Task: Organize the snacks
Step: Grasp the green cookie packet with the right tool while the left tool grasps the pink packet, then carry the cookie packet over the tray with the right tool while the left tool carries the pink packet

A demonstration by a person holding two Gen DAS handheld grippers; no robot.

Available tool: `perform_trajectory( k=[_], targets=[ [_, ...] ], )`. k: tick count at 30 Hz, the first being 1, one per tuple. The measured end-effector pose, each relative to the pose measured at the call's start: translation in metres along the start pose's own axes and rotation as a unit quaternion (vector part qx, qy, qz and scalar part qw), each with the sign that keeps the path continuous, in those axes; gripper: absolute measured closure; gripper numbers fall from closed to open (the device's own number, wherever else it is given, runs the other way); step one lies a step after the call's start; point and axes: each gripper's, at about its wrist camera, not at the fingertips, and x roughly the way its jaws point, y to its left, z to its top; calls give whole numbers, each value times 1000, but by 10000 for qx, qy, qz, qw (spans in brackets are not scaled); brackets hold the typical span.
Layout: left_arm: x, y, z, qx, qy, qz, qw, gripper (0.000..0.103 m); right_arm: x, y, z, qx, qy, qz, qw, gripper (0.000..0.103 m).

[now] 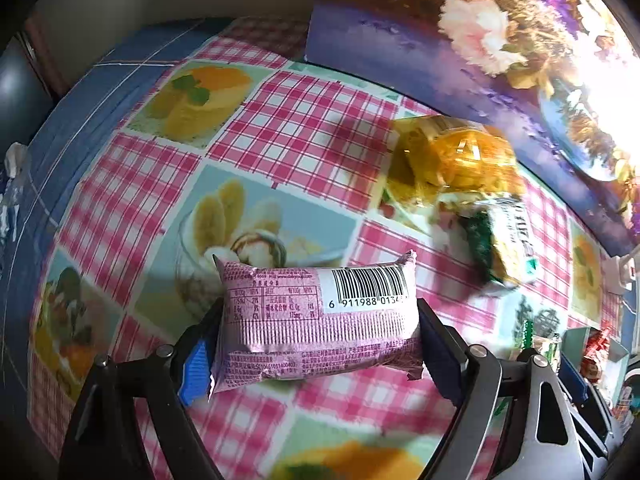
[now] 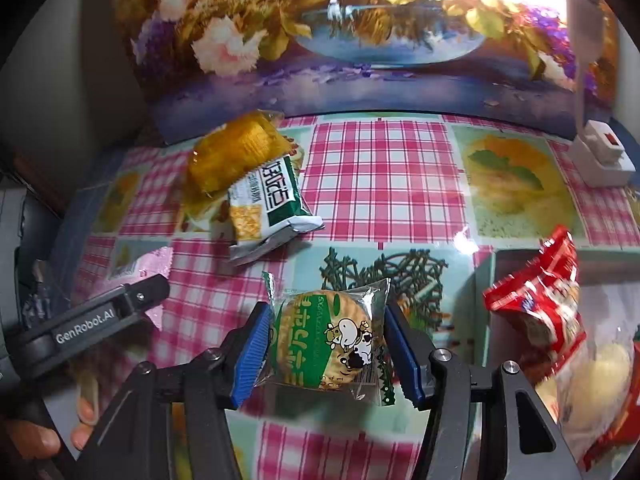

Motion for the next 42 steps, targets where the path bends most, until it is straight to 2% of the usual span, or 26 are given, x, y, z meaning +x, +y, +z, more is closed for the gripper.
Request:
perform_trajectory(
  k=[8, 12, 16, 20, 27, 32, 42],
  targets=[
    [-55, -31, -13, 146, -238, -160, 9995, 15, -59, -30, 3, 401, -361, 62, 9985, 43],
    [-81, -59, -16, 307, -392, -306, 9983, 15, -86, -64, 5, 821, -511, -135, 9952, 43],
    [-99, -103, -29, 679, -483, -478, 9954, 15, -111, -117, -1, 1370, -606, -410, 9879, 43],
    [-109, -149, -54, 1259, -513, -611, 9888, 15, -130, -169, -15, 1909, -694, -743, 9763, 43],
    [-113, -216, -104, 2325, -416, -700, 9692, 15, -141, -247, -43, 2821, -542, -1222, 9500, 43],
    [-104, -235, -127, 2639, -215, -693, 9618, 15, -139, -268, -57, 3085, -417, -1305, 9413, 43],
    [-97, -249, -144, 2882, -22, -738, 9547, 15, -140, -272, -62, 3194, -440, -1324, 9373, 43]
  ],
)
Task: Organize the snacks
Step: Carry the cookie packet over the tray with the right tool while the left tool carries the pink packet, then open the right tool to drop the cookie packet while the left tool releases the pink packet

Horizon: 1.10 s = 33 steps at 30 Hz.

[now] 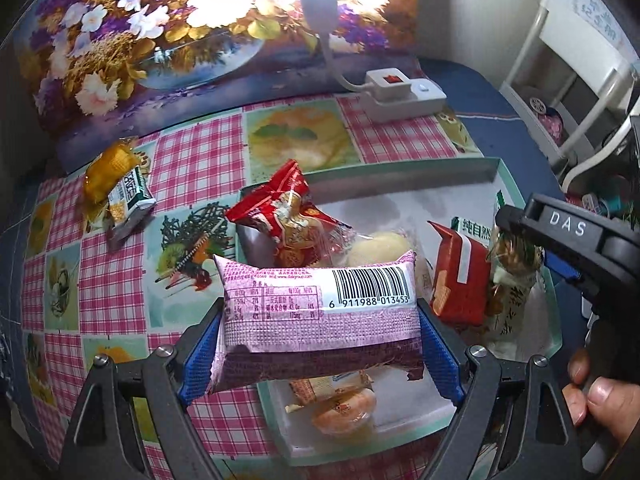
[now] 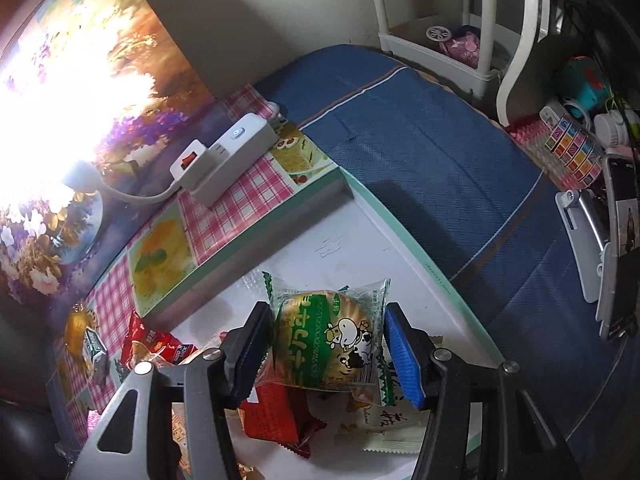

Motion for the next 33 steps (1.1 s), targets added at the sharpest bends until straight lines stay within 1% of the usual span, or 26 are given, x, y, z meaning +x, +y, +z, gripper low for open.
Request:
perform_trajectory(
  k=[6, 12, 13, 14, 18, 21, 22, 23, 25, 27, 29, 33],
  targets=[
    [7, -2, -2, 6, 160, -14, 9999, 14, 5, -2, -1, 44, 94, -37, 9999, 40],
    [9, 5, 0, -89, 222, -9, 9997, 13, 14, -2, -3, 93, 261, -71, 9996, 33],
    [9, 8, 1, -139, 219, -20, 9997, 11, 15, -2, -3, 105, 274, -67, 9995, 25],
    [8, 12, 1, -196, 217, -32, 9996, 10, 15, -1, -4, 113, 277, -43, 9995, 20],
    [7, 23, 4, -376, 199, -78, 9991, 9, 17, 2, -4, 64, 285, 32, 9996, 20],
    [8, 30, 4, -482, 238, -255, 9982, 9, 18, 5, -5, 16, 265, -22, 9996, 18],
    [8, 32, 5, -523, 253, -333, 9978, 9, 18, 5, -5, 5, 260, -14, 9997, 15],
    [8, 35, 5, -565, 253, -396, 9973, 9, 18, 6, -5, 7, 253, 13, 9997, 7],
    [5, 41, 7, -650, 213, -456, 9966, 8, 15, 8, -5, 8, 204, 61, 9998, 3],
    [1, 50, 9, -767, 142, -517, 9956, 8, 12, 12, -5, -45, 126, 67, 9999, 2],
    [-4, 66, 11, -1002, 56, -606, 9931, 8, 8, 19, -5, -156, 46, 73, 9998, 0],
    [-9, 110, 12, -1603, -136, -732, 9843, 5, 0, 37, -5, -387, -120, 159, 9991, 0]
  ],
)
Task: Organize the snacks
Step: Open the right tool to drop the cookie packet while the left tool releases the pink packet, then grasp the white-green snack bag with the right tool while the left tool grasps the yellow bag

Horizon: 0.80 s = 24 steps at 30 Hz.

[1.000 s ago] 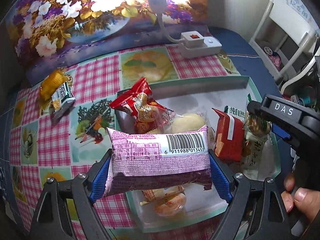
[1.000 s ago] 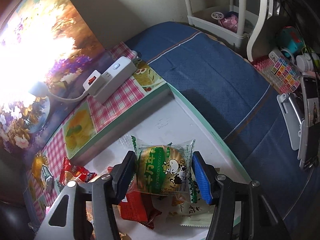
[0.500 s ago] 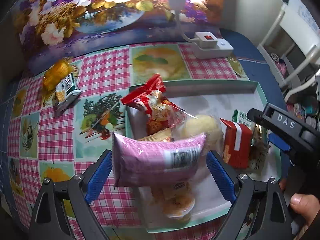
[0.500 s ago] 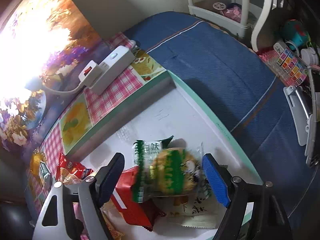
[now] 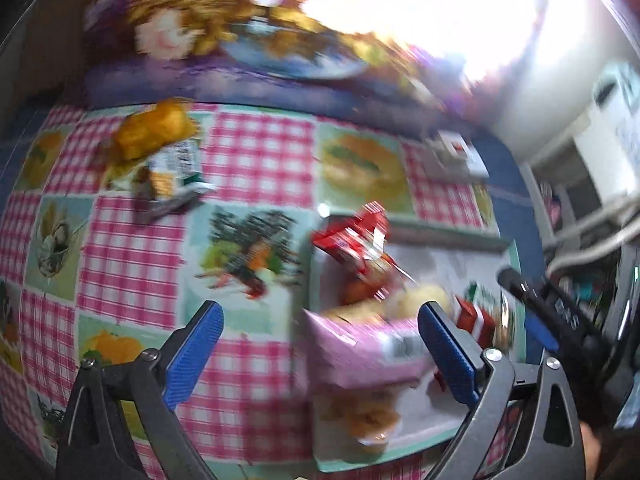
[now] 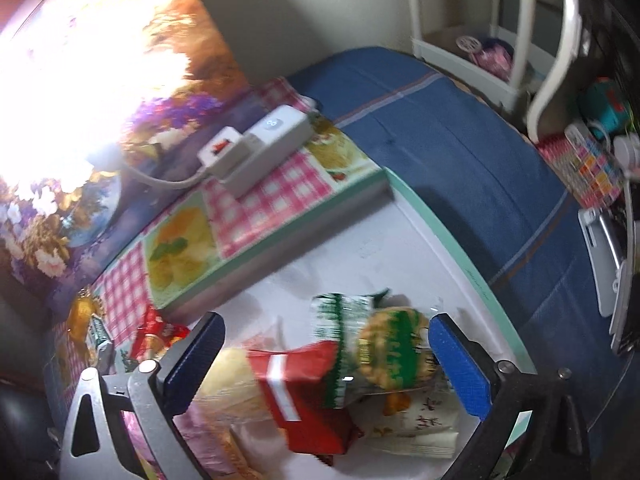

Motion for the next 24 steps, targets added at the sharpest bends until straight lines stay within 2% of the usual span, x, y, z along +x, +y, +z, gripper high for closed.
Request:
perform_trajectory(
  k=[2, 5, 7, 11, 17, 24],
  targets=[
    [-2, 26, 7, -327, -83, 73, 9994, 5, -6, 13, 0, -166, -118, 81, 9998, 0],
    [-4, 69, 15, -814, -262, 407, 9955, 5, -14, 39, 1, -471, -288, 271, 9981, 0],
    [-2, 92, 21, -962, -344, 607, 9929, 5, -16, 61, 0, -727, -373, 384, 9959, 0],
    [6, 131, 39, -791, -270, 1135, 9900, 5, -12, 112, -6, -1238, -400, 710, 9890, 0],
    [6, 174, 68, -452, -172, 1601, 9859, 5, 8, 196, -24, -1931, -127, 1256, 9730, 0],
    [12, 207, 97, -776, -148, 1388, 9872, 5, 56, 278, -51, -2472, 497, 1354, 9582, 0]
  ],
)
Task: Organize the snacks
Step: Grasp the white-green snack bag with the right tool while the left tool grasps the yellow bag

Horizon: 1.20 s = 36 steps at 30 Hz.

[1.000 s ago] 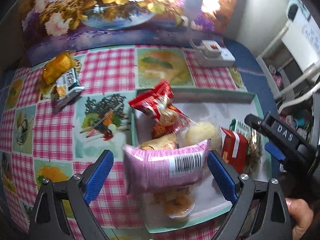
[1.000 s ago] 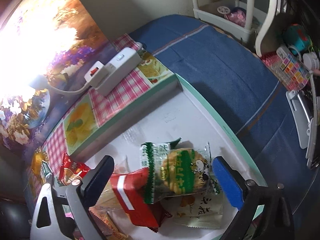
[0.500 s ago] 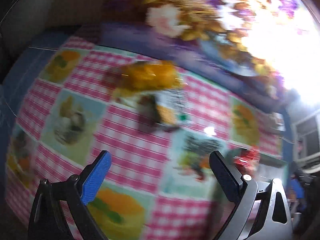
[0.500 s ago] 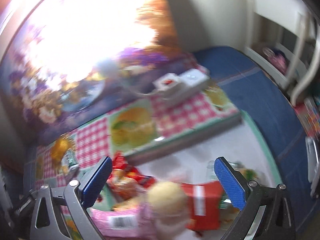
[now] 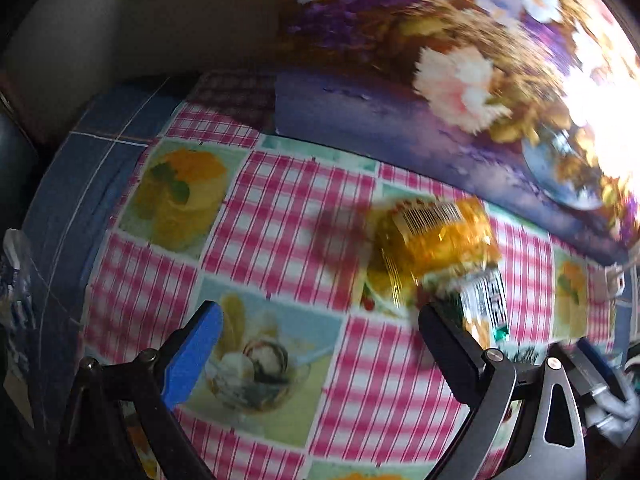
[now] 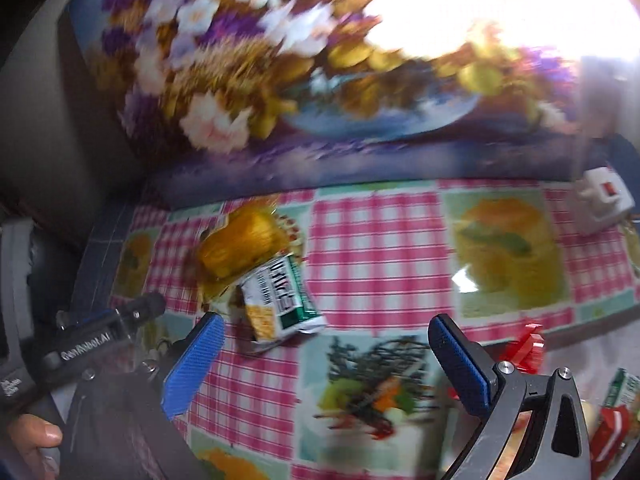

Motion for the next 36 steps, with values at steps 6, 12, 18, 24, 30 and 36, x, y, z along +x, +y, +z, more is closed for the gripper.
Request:
perform_trajectory(
  k=[6, 12, 18, 24, 30, 36],
  targets=[
    [16, -2, 27, -97, 14, -283, 9996, 5, 53, 31, 1, -486, 418, -291, 9975, 0],
    [28, -35, 44, 736, -31, -266, 9969, 5, 77, 46, 3, -832, 590, -394, 9940, 0],
    [43, -69, 50, 1529, -50, -27, 9882, 4, 81, 30, 12, -763, 620, -713, 9926, 0],
    [53, -97, 52, 1918, -59, -98, 9814, 5, 77, 11, 19, -707, 573, -896, 9918, 1],
    [64, -110, 43, 2014, 45, -93, 9794, 21, 79, 8, 29, -805, 646, -680, 9923, 21],
    [64, -98, 32, 1735, 54, -297, 9844, 48, 80, 15, 20, -871, 685, -626, 9919, 48]
  ],
)
